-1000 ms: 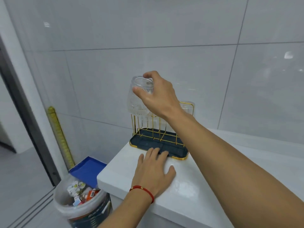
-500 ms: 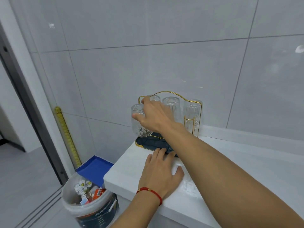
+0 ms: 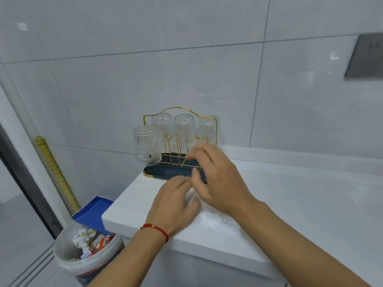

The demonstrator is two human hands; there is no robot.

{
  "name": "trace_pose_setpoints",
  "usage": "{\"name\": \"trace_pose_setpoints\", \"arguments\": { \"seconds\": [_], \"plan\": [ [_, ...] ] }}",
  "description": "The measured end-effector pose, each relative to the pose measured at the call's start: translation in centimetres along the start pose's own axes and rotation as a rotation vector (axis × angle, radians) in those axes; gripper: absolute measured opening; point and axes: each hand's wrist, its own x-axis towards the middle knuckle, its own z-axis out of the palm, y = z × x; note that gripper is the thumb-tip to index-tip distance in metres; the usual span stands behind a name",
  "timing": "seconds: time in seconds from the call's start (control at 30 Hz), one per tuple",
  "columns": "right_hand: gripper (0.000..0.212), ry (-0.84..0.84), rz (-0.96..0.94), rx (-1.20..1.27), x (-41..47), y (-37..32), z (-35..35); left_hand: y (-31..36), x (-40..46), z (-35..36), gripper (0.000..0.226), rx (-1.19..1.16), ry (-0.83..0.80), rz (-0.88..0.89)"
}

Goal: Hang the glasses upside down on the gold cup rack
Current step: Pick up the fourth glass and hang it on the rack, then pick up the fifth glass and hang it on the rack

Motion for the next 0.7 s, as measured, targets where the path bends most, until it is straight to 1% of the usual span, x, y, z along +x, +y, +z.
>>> {"name": "trace_pose_setpoints", "arguments": {
  "seconds": [0.1, 0.17, 0.27, 0.33, 0.4, 0.47, 0.53, 0.63, 0.7],
  "plan": [
    [0.028, -0.057, 0.229, -0.009, -6.9, 3.4, -4.3, 2.8, 0.1, 1.1, 0.035, -0.095, 0.045, 0.02],
    [0.032, -0.04, 0.434, -0.037, -10.2, 6.0, -7.1, 6.2, 0.8, 2.6, 0.034, -0.159, 0.042, 0.072],
    [0.046, 0.131, 0.758, -0.111, -12.9, 10.1, -11.7, 12.0, 2.4, 5.7, 0.039, -0.232, -0.029, 0.179],
    [0.057, 0.269, 0.96, -0.218, -14.0, 13.0, -15.1, 15.5, 3.7, 7.7, 0.042, -0.234, -0.091, 0.251],
    [0.066, 0.352, 1.131, -0.339, -15.0, 15.2, -18.4, 18.1, 4.9, 9.4, 0.044, -0.23, -0.137, 0.3],
    [0.075, 0.336, 1.217, -0.455, -16.3, 16.5, -20.5, 19.6, 5.4, 10.8, 0.044, -0.222, -0.165, 0.314],
    [0.083, 0.306, 1.249, -0.514, -17.7, 17.6, -21.5, 20.1, 5.3, 12.1, 0.044, -0.183, -0.178, 0.314],
    [0.098, 0.347, 1.355, -0.391, -18.5, 19.7, -22.2, 20.0, 4.7, 13.3, 0.053, -0.084, -0.177, 0.266],
    [0.102, 0.419, 1.443, -0.28, -18.0, 21.2, -22.5, 19.7, 4.8, 13.6, 0.055, -0.111, -0.167, 0.245]
  ]
}}
